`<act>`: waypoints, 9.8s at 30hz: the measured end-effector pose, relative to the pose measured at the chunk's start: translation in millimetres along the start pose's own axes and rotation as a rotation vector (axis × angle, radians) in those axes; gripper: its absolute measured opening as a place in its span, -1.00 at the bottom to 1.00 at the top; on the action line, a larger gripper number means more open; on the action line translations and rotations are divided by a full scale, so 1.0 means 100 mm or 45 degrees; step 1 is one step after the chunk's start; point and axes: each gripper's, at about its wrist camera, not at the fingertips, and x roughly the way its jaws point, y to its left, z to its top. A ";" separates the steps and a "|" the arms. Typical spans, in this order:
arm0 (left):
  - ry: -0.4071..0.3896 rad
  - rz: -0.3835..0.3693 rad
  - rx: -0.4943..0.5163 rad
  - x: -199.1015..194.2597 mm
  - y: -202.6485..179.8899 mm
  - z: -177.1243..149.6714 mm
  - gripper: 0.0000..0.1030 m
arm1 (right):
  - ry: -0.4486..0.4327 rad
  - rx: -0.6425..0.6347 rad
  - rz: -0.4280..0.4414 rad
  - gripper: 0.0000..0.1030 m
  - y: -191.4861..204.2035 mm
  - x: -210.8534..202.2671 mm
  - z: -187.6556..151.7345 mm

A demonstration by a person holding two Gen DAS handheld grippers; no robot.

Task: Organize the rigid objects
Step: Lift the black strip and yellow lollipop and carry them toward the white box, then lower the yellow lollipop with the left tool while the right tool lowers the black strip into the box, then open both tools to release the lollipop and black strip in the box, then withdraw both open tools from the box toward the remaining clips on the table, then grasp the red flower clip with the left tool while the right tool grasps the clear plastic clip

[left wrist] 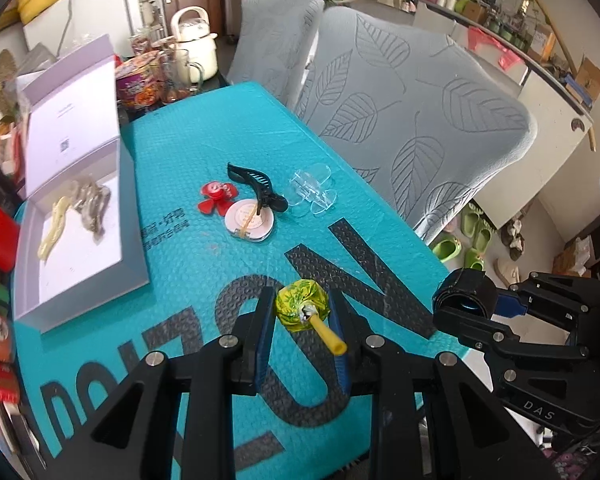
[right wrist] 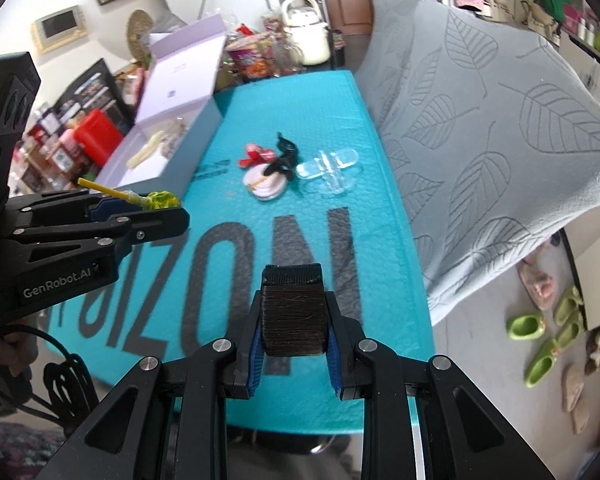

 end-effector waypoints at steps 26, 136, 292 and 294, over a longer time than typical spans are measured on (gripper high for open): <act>-0.152 0.254 -0.342 -0.84 0.27 -0.65 -0.50 | -0.046 -0.476 0.339 -0.51 0.80 -0.25 0.01; 0.153 0.215 -0.396 1.18 3.80 0.90 -0.48 | 0.095 -0.500 0.106 -0.36 2.36 2.77 2.64; 0.251 0.042 0.105 1.79 1.11 1.07 0.81 | 0.103 -0.089 -0.215 0.88 -0.30 1.66 1.26; 0.274 0.025 0.091 1.85 1.11 1.08 0.78 | 0.105 -0.108 -0.217 0.91 -0.29 1.70 1.26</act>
